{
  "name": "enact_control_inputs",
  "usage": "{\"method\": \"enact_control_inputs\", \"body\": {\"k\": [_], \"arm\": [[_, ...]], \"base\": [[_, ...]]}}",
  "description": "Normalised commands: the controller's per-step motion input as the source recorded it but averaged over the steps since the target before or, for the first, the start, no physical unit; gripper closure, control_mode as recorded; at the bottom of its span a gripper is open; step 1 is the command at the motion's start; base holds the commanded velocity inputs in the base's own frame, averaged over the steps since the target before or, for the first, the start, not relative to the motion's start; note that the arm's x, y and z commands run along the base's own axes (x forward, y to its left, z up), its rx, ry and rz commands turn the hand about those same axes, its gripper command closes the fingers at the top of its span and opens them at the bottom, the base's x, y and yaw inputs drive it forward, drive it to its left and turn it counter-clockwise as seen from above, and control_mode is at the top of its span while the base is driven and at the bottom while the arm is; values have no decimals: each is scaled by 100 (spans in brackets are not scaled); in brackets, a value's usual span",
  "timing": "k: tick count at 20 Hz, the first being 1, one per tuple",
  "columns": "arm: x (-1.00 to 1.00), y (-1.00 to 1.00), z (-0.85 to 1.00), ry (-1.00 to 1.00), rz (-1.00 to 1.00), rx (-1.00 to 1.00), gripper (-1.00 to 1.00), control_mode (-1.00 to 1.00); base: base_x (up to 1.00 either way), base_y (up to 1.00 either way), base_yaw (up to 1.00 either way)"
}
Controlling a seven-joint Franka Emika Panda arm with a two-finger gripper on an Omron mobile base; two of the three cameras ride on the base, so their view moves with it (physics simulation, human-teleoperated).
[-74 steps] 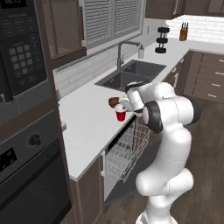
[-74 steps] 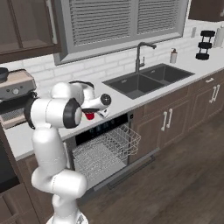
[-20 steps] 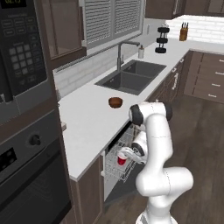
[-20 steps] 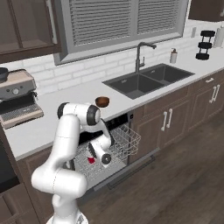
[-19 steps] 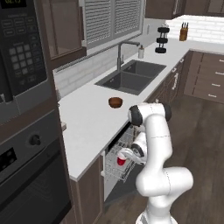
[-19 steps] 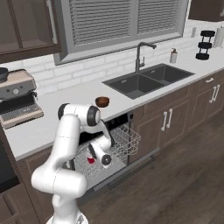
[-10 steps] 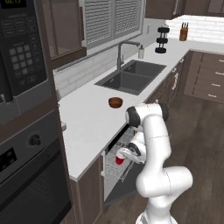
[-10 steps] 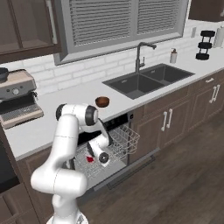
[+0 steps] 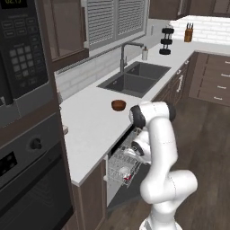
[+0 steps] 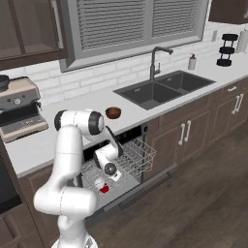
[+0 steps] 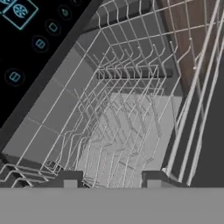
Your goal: Pick up the cup and bowl from the counter, place them in the dishwasher, and close the dishwasher door.
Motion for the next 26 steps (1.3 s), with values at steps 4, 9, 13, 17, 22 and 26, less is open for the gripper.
{"method": "enact_control_inputs", "body": {"k": [4,9,13,17,22,26], "arm": [[-4,-13,100,-9,-6,0,-100,-100],[-35,-67,100,-5,-6,4,-100,-100],[-30,-65,100,0,-5,4,-100,-100],[-4,-47,100,0,-6,1,-100,-100],[9,-43,100,0,-6,3,-100,-100],[45,-20,100,5,-1,5,-100,-100]], "base": [[0,0,0],[0,0,0],[0,0,0],[0,0,0],[0,0,0],[0,0,0]]}}
